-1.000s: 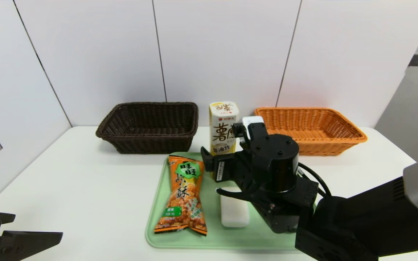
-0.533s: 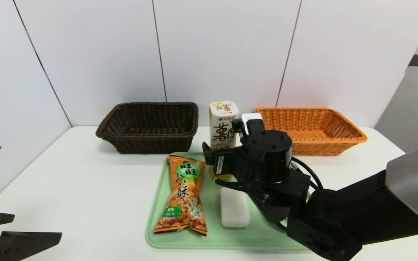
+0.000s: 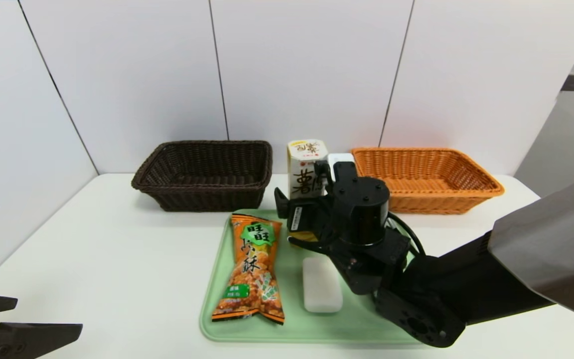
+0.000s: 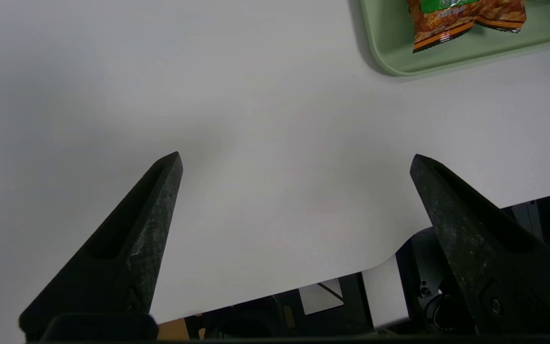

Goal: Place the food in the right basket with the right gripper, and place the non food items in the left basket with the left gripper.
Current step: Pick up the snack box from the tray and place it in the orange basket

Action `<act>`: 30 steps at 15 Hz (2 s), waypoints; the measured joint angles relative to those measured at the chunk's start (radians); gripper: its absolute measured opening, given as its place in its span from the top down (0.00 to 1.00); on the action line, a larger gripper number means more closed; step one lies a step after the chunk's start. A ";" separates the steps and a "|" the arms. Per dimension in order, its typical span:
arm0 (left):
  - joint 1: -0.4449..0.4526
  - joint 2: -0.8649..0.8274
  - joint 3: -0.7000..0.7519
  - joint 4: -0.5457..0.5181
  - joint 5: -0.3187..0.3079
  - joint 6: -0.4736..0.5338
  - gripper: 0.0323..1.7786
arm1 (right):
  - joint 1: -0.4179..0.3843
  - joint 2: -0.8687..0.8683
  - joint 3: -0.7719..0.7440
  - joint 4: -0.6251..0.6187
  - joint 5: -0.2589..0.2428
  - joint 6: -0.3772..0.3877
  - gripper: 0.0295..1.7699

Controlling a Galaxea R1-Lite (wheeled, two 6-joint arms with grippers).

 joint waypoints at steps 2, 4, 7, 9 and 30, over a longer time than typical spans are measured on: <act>0.000 -0.001 0.000 0.000 0.000 0.000 0.05 | -0.004 0.012 -0.015 0.000 0.001 0.000 0.03; 0.000 -0.001 -0.001 0.001 0.000 0.000 0.05 | -0.009 0.022 -0.027 0.000 0.003 0.000 0.03; 0.000 -0.002 -0.001 0.002 0.000 0.000 0.05 | -0.011 0.036 -0.036 -0.001 0.004 0.001 0.03; 0.000 -0.003 -0.001 0.002 0.000 0.000 0.05 | -0.011 0.041 -0.040 -0.003 0.004 0.002 0.04; 0.000 0.001 0.001 -0.003 0.000 0.000 0.05 | -0.163 -0.226 -0.118 0.333 0.109 0.005 0.53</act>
